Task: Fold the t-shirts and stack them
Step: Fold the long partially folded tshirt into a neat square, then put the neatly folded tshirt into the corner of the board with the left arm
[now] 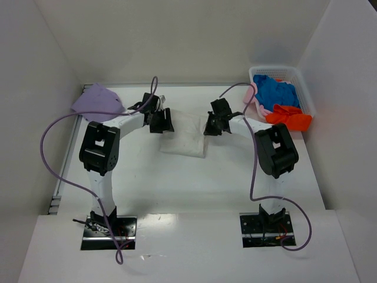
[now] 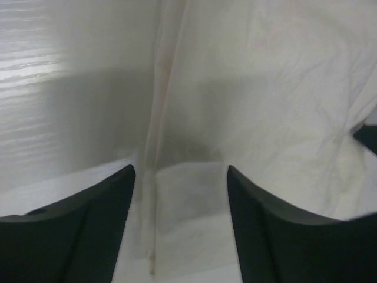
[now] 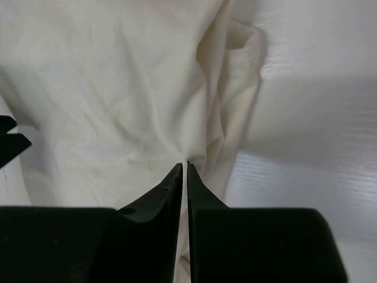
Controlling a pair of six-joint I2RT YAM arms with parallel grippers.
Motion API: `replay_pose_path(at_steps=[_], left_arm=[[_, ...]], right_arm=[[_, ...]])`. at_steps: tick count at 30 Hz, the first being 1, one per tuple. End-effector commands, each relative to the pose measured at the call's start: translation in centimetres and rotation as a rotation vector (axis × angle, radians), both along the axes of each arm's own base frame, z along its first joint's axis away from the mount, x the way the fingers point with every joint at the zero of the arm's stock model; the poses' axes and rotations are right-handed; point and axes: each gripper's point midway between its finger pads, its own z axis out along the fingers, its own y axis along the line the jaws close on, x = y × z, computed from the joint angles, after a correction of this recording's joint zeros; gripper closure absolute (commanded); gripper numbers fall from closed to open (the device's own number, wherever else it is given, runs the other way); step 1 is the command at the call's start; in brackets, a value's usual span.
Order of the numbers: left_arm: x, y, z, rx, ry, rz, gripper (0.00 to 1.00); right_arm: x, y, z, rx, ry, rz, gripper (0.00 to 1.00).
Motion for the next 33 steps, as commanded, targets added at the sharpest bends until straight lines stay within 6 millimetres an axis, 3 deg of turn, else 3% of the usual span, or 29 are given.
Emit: replay_pose_path(at_steps=[1, 2, 4, 5, 6, 8, 10, 11, 14, 15, 18, 19, 22, 28, 32, 33], left_arm=[[0.7, 1.8, 4.5, 0.01, -0.105, 0.001, 0.25], [0.7, 1.9, 4.6, 0.008, -0.112, 0.001, 0.19], [0.9, 2.1, 5.3, 0.002, -0.138, -0.02, 0.06], [0.6, 1.6, 5.0, -0.016, -0.129, -0.052, 0.06], [0.5, 1.7, 4.1, -0.03, -0.104, -0.058, 0.06], [0.6, 1.4, 3.2, -0.072, -0.089, -0.078, 0.06], [0.7, 1.1, 2.2, -0.149, -0.057, -0.081, 0.06], [0.5, 1.4, 1.5, -0.17, -0.038, -0.075, 0.06], [0.2, 1.2, 0.5, -0.207, -0.016, -0.079, 0.06], [0.1, 1.2, 0.0, -0.206, -0.006, -0.078, 0.05], [0.1, 1.1, -0.3, -0.213, -0.002, -0.083, 0.03], [0.0, 1.0, -0.7, -0.22, 0.01, -0.088, 0.03], [-0.2, 0.7, -1.1, -0.262, 0.039, -0.1, 0.02], [-1.7, -0.2, -3.2, -0.321, 0.13, -0.135, 0.0], [-2.9, -0.6, -4.1, -0.327, 0.175, -0.145, 0.0], [-3.0, -0.7, -4.0, -0.337, 0.177, -0.151, 0.0]], right_arm=[[1.1, -1.1, 6.7, -0.004, -0.135, 0.004, 0.87], [1.1, -0.9, 9.1, 0.021, -0.174, 0.011, 0.82], [1.0, -0.9, 11.2, 0.032, -0.22, 0.016, 0.69], [0.6, -1.1, 11.6, 0.029, -0.232, 0.024, 0.54], [0.4, -1.1, 13.4, 0.049, -0.266, 0.029, 0.45], [-0.3, -1.4, 13.6, 0.045, -0.273, 0.035, 0.18], [-0.7, -1.4, 14.2, 0.055, -0.283, 0.042, 0.16], [-1.2, -1.5, 13.4, 0.047, -0.26, 0.042, 0.15], [-1.4, -1.5, 13.2, 0.055, -0.265, 0.049, 0.19], [-1.7, -1.4, 12.4, 0.057, -0.245, 0.058, 0.33], [-1.3, -0.9, 11.0, 0.063, -0.213, 0.062, 0.58], [-0.8, -0.4, 10.8, 0.072, -0.204, 0.073, 0.7], [-0.2, 0.1, 10.1, 0.074, -0.184, 0.081, 0.84], [1.5, 0.5, 8.9, 0.06, -0.169, 0.073, 0.85], [2.4, 0.9, 7.0, 0.044, -0.142, 0.08, 0.85], [2.4, 0.9, 5.5, 0.033, -0.112, 0.08, 0.85]])
